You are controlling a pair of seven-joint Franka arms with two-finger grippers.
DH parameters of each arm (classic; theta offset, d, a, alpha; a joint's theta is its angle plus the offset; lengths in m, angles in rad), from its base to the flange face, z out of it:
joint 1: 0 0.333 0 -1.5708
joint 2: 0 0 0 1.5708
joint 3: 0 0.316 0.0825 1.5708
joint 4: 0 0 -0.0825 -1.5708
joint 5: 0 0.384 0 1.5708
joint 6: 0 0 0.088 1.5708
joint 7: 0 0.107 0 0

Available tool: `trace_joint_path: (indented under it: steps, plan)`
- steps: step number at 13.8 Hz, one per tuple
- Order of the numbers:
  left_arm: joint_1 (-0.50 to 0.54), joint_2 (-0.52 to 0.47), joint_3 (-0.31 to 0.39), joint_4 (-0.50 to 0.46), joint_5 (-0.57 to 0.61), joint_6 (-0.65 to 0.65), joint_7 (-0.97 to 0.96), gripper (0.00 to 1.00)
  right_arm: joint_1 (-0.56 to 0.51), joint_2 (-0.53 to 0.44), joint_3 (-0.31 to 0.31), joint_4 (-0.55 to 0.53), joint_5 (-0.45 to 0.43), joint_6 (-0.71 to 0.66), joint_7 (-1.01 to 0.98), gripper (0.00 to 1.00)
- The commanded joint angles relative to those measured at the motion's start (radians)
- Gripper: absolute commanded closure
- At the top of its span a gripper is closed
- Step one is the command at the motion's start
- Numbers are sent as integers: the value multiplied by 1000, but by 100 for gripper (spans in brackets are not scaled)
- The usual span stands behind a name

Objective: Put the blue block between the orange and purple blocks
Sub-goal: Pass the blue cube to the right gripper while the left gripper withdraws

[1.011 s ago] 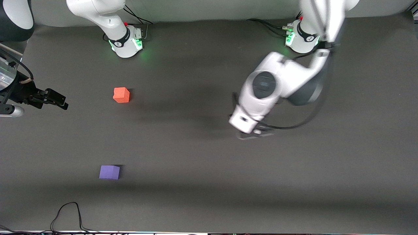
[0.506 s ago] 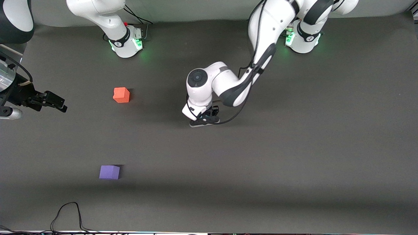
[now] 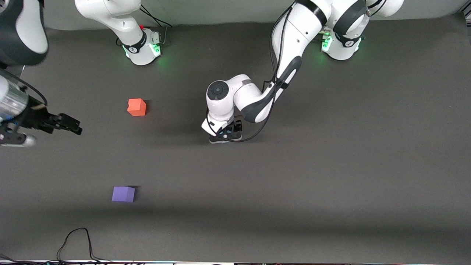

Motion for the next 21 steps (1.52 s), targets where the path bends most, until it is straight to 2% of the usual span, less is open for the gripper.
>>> trace_joint_path:
  steps: [1, 3, 5, 8, 10, 11, 14, 16, 18, 21]
  plan:
    - [23, -60, 8, 31, 11, -78, -11, 0, 7, 72, 0, 43, 14, -59, -8, 0]
    - [121, -141, -35, 28, -13, -175, 37, 0, 48, 76, 17, 49, 36, -50, 4, 0]
    - [267, -251, -77, 13, -123, -273, 176, 0, 110, 102, 17, 36, 94, 26, 8, 0]
    - [445, -440, -80, -86, -242, -452, 371, 0, 240, 196, 19, 99, 129, 79, 31, 0]
    - [558, -562, -80, -160, -251, -544, 496, 0, 324, 255, 19, 113, 230, 144, 91, 0]
    - [621, -612, -80, -185, -256, -596, 581, 0, 355, 290, 19, 118, 250, 195, 96, 0]
    - [791, -712, -75, -191, -284, -773, 844, 0, 499, 413, 17, 132, 243, 348, 97, 0]
    - [902, -755, -74, -202, -284, -831, 1013, 0, 547, 467, 17, 122, 241, 422, 119, 0]
    - [973, -810, -71, -258, -274, -810, 1098, 0, 593, 499, 17, 98, 240, 457, 169, 0]
    - [993, -864, -69, -314, -259, -772, 1106, 0, 653, 498, 10, -76, 238, 655, 162, 0]
